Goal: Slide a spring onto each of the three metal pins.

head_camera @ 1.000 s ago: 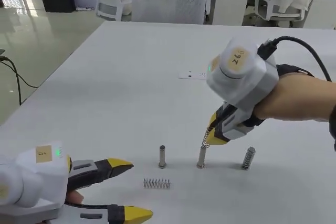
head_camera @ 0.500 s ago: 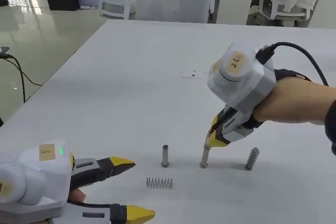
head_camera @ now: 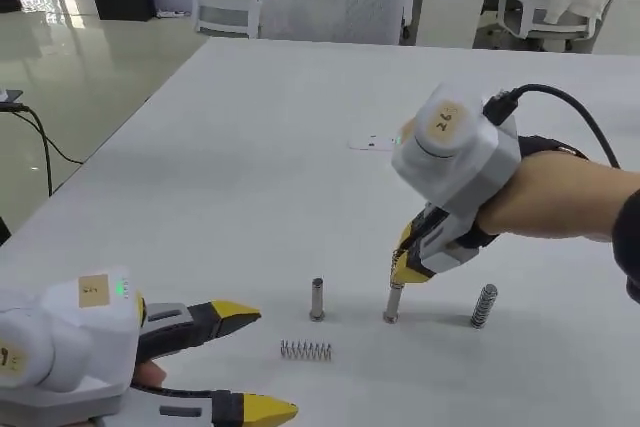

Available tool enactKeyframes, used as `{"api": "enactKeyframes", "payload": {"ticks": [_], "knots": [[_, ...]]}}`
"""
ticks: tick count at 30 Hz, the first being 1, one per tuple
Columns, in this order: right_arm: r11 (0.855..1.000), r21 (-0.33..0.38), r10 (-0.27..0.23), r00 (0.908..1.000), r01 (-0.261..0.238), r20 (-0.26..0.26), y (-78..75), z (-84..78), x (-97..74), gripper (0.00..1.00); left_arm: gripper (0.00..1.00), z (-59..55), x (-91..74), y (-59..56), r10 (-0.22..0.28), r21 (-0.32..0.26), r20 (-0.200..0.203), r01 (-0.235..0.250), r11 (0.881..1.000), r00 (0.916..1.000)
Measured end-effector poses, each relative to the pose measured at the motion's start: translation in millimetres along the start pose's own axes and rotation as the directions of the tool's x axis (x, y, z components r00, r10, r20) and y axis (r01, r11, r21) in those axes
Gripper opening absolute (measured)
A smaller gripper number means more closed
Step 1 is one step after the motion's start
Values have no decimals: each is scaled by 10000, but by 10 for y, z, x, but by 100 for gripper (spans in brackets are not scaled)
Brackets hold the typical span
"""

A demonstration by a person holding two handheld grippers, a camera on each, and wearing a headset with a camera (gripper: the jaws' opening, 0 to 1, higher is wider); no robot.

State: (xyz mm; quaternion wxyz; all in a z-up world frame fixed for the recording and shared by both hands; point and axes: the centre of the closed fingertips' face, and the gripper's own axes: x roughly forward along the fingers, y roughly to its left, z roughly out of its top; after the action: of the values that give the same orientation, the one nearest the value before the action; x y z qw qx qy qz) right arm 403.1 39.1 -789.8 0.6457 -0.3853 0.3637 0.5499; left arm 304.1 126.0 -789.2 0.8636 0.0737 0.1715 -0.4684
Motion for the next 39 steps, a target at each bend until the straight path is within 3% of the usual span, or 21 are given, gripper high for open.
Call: {"api": "enactKeyframes", "payload": {"ticks": [25, 39], "knots": [[9998, 214, -8, 10000, 8, 23, -29, -16, 7, 8, 51, 12, 5, -3, -62, 24, -27, 63, 10000, 10000], [9986, 504, 122, 9999, -125, 71, -29, -77, 121, 8, 51, -1, 0, 13, -54, 20, -65, 54, 10000, 10000]]}}
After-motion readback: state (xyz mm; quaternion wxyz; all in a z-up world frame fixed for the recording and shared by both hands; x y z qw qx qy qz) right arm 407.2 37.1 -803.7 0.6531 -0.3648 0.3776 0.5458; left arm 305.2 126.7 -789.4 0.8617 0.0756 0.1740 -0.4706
